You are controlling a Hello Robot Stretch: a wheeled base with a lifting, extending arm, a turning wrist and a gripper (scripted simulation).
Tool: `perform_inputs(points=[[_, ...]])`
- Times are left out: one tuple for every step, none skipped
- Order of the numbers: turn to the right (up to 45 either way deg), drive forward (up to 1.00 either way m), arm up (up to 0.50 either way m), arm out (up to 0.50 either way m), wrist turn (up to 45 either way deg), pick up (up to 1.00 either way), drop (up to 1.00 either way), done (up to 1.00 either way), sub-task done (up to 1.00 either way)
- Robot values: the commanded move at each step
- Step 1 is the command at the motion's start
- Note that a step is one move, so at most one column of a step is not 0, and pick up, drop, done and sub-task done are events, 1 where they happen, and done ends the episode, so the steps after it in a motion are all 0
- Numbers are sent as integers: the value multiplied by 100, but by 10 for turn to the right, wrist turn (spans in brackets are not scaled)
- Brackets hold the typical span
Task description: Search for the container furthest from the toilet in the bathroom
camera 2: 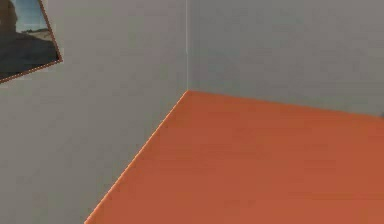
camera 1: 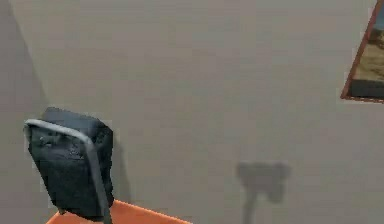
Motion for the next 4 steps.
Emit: perform_inputs(points=[[-60, 0, 0, 0, 0, 0, 0, 0, 0], [0, 30, 0, 0, 0, 0, 0, 0, 0], [-360, 0, 0, 0, 0, 0, 0, 0, 0], [0, 0, 0, 0, 0, 0, 0, 100, 0]])
